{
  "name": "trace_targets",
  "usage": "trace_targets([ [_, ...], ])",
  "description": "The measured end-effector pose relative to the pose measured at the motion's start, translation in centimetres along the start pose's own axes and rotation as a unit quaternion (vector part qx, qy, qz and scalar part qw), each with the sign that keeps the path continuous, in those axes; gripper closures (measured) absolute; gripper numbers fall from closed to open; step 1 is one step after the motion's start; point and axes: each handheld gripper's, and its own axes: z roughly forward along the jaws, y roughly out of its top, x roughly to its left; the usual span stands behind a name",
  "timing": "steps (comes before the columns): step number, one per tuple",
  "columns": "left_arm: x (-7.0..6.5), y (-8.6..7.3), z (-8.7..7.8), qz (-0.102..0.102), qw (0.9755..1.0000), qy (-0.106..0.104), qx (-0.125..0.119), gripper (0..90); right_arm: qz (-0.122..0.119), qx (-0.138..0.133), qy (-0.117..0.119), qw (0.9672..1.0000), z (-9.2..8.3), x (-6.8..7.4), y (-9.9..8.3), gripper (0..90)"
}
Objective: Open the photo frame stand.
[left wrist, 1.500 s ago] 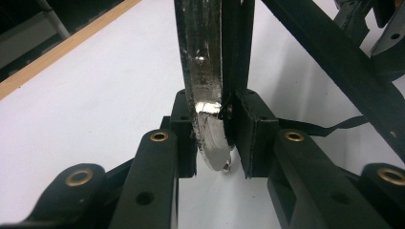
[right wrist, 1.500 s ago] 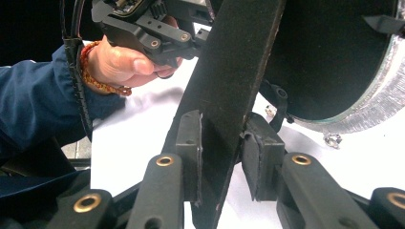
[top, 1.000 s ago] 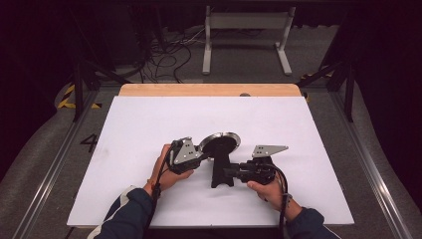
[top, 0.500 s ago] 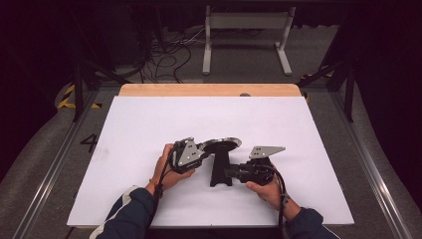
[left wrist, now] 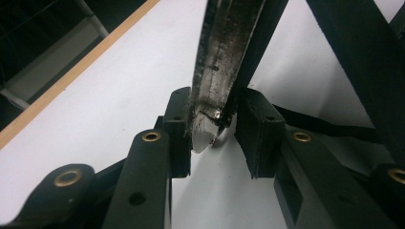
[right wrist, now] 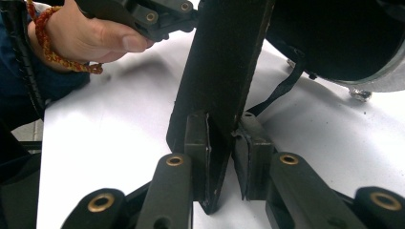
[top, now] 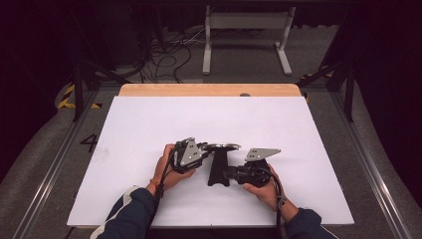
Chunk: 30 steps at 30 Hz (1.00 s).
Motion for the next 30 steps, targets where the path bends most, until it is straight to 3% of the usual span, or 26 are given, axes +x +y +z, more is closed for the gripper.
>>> trace_targets([
  [7,0.3,-0.2,-0.1,-0.013,0.9999,-0.011,0.000,68.5,-0.016,-0.006,-0.014,0.9998,0.1,0.5,-0.2,77.0],
  [26,0.8,-0.6,-0.1,-0.020,0.9993,-0.026,0.017,72.3,-0.025,-0.005,-0.029,0.9993,0.0,0.9,-0.3,76.4],
  [30,0.9,-0.6,-0.1,-0.022,0.9992,-0.030,0.016,72.3,-0.042,0.003,-0.039,0.9984,0.0,1.1,-0.2,75.3],
])
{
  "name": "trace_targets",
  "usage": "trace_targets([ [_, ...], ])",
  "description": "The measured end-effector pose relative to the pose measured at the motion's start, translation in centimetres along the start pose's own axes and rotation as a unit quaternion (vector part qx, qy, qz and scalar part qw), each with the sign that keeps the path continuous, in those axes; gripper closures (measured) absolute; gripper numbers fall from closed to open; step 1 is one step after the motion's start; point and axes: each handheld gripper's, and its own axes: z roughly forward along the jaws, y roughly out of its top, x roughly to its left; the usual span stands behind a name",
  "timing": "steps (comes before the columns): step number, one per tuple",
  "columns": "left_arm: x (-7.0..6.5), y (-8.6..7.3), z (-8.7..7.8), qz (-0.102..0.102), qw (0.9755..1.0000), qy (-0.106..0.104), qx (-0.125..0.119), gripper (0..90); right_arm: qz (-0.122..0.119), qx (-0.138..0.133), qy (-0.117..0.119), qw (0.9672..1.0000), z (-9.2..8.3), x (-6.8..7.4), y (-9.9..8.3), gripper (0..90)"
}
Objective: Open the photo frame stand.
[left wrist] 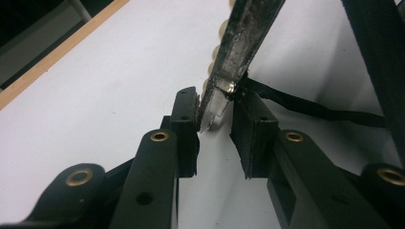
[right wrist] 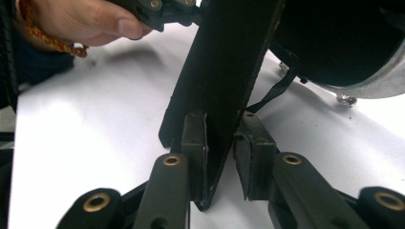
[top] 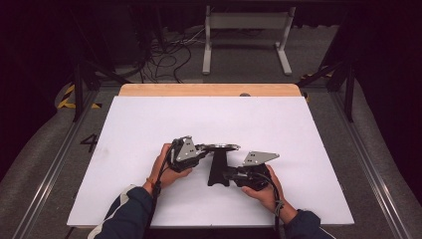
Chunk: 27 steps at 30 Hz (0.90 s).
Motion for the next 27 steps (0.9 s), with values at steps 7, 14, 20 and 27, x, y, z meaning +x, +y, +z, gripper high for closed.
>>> trace_targets([
  [7,0.4,-0.3,-0.8,-0.002,0.9998,-0.018,0.001,72.7,-0.017,0.010,-0.013,0.9997,-0.2,0.3,0.1,75.0],
  [14,0.7,-0.5,-2.0,-0.006,0.9994,-0.034,0.007,70.8,-0.048,0.018,-0.035,0.9981,-0.9,0.8,0.0,76.7],
  [20,0.6,-0.5,-3.2,-0.008,0.9993,-0.033,0.016,69.4,-0.055,0.009,-0.040,0.9977,-1.8,1.0,-0.1,83.4],
  [27,0.9,-1.0,-4.5,-0.025,0.9990,-0.026,0.028,66.2,-0.063,0.005,-0.047,0.9969,-2.2,1.6,-0.3,86.2],
])
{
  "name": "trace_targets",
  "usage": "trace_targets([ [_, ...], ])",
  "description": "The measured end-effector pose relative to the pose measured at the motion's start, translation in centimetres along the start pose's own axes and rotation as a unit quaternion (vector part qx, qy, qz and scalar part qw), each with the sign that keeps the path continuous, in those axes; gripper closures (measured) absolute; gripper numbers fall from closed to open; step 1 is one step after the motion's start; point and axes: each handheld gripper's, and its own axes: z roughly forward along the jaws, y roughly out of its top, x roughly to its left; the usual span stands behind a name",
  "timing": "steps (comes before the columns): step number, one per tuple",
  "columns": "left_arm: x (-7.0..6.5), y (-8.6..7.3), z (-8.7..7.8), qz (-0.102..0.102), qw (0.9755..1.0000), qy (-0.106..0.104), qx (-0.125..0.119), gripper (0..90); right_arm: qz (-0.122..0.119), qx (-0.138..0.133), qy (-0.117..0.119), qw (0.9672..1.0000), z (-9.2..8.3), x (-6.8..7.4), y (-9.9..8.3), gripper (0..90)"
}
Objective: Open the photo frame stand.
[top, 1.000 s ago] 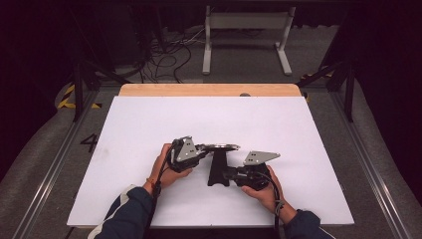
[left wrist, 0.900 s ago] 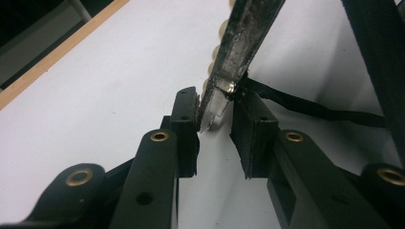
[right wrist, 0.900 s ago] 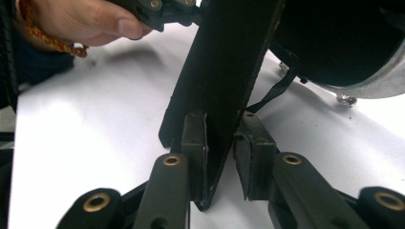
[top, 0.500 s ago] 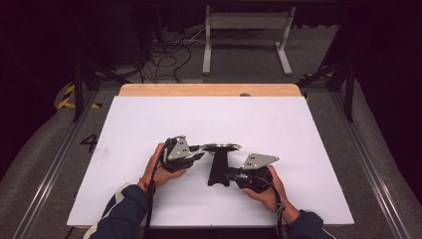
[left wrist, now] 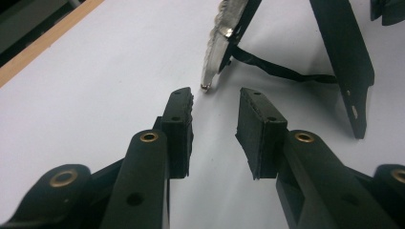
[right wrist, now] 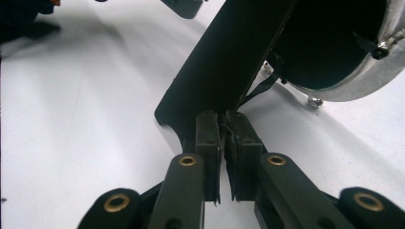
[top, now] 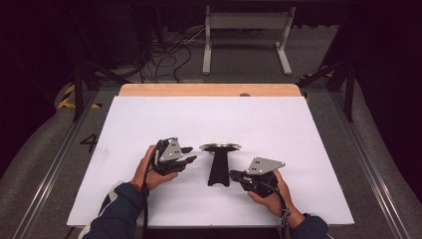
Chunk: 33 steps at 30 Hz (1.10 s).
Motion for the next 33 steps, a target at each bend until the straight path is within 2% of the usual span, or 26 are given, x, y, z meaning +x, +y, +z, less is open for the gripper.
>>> trace_targets([
  [2,0.0,-0.3,-0.3,-0.008,0.9999,-0.006,-0.003,63.6,-0.001,-0.003,-0.002,1.0000,-0.1,0.1,0.0,89.4],
  [7,-0.7,-1.9,-1.0,-0.019,0.9996,-0.015,0.014,53.4,0.005,-0.005,-0.006,1.0000,-0.4,0.5,-0.1,90.0],
  [9,-1.0,-2.5,-1.3,-0.016,0.9995,-0.010,0.025,47.1,0.004,-0.004,-0.010,0.9999,-0.4,0.6,-0.2,90.0],
  [11,-1.3,-3.1,-1.8,-0.025,0.9994,-0.005,0.021,44.5,0.006,-0.004,-0.013,0.9999,-0.4,0.6,-0.3,90.0],
  [13,-1.7,-3.6,-2.1,-0.026,0.9994,-0.004,0.025,39.7,0.007,-0.003,-0.013,0.9999,-0.4,0.7,-0.3,88.8],
  [16,-2.2,-4.1,-2.8,-0.032,0.9993,-0.004,0.019,38.6,0.002,-0.001,-0.016,0.9999,-0.4,1.1,-0.2,89.4],
  [20,-2.2,-4.2,-3.0,-0.042,0.9990,-0.001,0.016,35.9,0.002,-0.004,-0.017,0.9999,-0.5,1.4,-0.1,90.0],
  [27,-1.6,-3.9,-2.3,-0.056,0.9984,0.005,0.005,31.9,0.011,-0.015,-0.034,0.9992,0.0,2.1,0.6,90.0],
  [33,-1.4,-2.1,-0.9,-0.031,0.9994,0.011,-0.003,32.5,0.009,-0.017,-0.047,0.9987,0.7,3.1,0.9,90.0],
])
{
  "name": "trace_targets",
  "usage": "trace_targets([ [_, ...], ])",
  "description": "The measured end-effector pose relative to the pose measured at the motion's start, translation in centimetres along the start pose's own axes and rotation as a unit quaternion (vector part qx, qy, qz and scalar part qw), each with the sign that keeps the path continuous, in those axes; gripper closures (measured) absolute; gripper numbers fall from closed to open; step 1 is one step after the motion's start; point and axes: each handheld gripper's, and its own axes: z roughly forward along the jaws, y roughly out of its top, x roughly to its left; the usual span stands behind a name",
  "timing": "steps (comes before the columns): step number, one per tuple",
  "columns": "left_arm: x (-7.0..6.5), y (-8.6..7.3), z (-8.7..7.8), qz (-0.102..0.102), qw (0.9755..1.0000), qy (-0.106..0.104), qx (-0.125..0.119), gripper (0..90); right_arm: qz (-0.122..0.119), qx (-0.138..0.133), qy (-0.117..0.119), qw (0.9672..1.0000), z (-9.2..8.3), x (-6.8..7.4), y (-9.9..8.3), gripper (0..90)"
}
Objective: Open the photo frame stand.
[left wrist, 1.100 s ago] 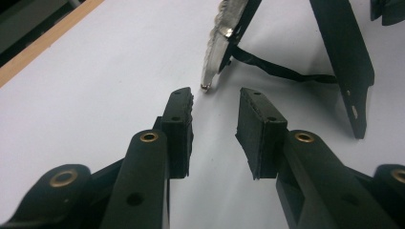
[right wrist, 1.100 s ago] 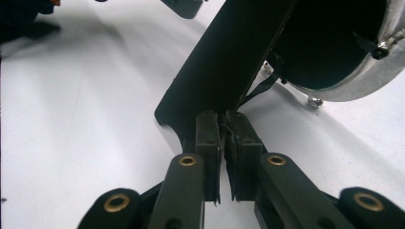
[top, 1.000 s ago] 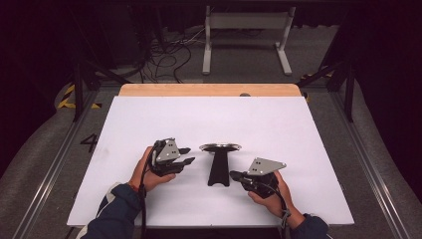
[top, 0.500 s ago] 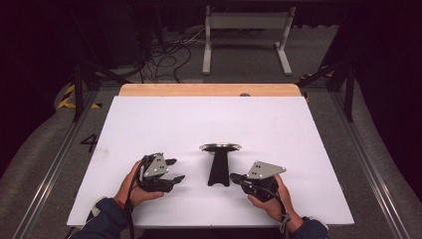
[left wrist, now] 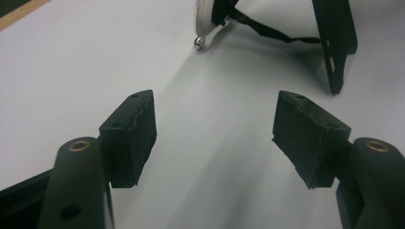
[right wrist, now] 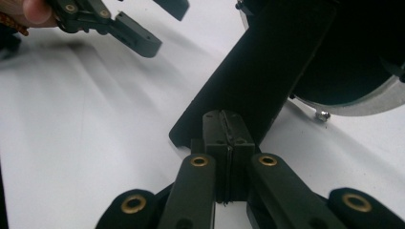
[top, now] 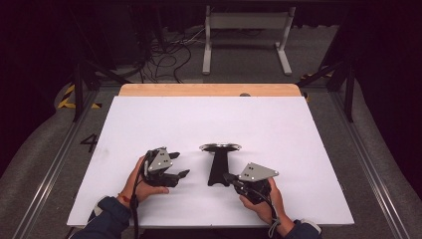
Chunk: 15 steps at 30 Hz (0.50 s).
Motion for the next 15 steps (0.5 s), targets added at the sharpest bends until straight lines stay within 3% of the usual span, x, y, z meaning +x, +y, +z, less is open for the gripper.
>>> trace_targets([
  [5,0.4,1.8,1.0,0.012,0.9997,0.005,-0.019,34.1,-0.003,-0.006,-0.002,1.0000,0.8,0.7,0.5,90.0],
  [9,1.1,3.0,2.3,0.004,0.9994,-0.009,-0.033,34.8,-0.010,-0.005,-0.012,0.9999,1.9,1.3,1.1,90.0],
  [12,1.4,3.5,3.0,-0.002,0.9988,-0.020,-0.044,42.1,-0.010,-0.007,-0.016,0.9998,2.7,1.8,1.4,90.0],
  [15,1.5,3.9,3.7,0.008,0.9985,-0.026,-0.046,51.4,-0.015,-0.007,-0.017,0.9997,3.3,2.3,1.6,90.0],
])
